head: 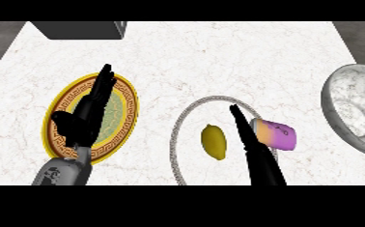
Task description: Pick the lemon from the placemat and place it in the bowl
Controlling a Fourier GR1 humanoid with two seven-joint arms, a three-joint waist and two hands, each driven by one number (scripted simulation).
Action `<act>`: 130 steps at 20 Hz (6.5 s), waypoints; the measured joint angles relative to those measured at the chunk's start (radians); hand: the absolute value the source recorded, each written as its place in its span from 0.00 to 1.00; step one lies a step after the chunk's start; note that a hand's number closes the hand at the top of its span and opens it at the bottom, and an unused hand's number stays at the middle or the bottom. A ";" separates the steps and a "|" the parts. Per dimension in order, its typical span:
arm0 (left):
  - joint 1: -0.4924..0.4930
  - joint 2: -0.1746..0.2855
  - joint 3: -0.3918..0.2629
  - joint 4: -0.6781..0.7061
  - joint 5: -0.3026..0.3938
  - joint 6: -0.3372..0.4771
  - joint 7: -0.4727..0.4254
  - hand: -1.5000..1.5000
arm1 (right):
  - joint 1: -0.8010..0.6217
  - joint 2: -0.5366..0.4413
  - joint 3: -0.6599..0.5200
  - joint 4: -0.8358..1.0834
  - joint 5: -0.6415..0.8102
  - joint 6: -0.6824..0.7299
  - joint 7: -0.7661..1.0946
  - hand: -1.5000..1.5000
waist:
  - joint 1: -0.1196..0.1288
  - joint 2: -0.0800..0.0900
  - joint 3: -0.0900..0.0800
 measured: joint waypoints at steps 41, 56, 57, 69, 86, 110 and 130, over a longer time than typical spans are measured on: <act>-0.011 -0.103 0.110 -0.004 -0.113 -0.105 0.027 0.50 | -0.158 -0.009 -0.025 0.586 -0.024 -0.140 -0.329 1.00 | 0.000 -0.007 -0.006; 0.044 -0.112 0.122 -0.023 -0.123 -0.120 0.002 0.50 | -0.018 -0.104 -0.145 0.231 -0.111 -0.139 -0.302 1.00 | -0.005 -0.002 -0.001; 0.035 -0.117 0.119 -0.009 -0.130 -0.117 -0.004 0.50 | -0.011 -0.096 -0.136 0.201 -0.099 -0.154 -0.306 1.00 | -0.007 -0.002 0.000; 0.015 -0.117 0.129 -0.022 -0.128 -0.121 0.029 0.50 | -0.067 -0.124 -0.118 -0.225 0.223 -0.117 -0.124 1.00 | -0.007 -0.003 -0.002; 0.015 -0.123 0.134 -0.002 -0.137 -0.134 0.013 0.50 | -0.667 -0.176 -0.525 -0.226 0.208 0.327 0.305 1.00 | 0.002 -0.001 -0.001; -0.002 -0.145 0.138 0.008 -0.152 -0.133 0.008 0.50 | -0.473 -0.507 -0.928 0.462 0.187 0.170 -0.260 1.00 | 0.004 0.002 0.001; 0.007 -0.150 0.139 -0.006 -0.156 -0.141 0.017 0.50 | -0.444 -0.481 -1.144 0.806 -0.189 0.162 -0.707 0.00 | 0.001 0.001 0.001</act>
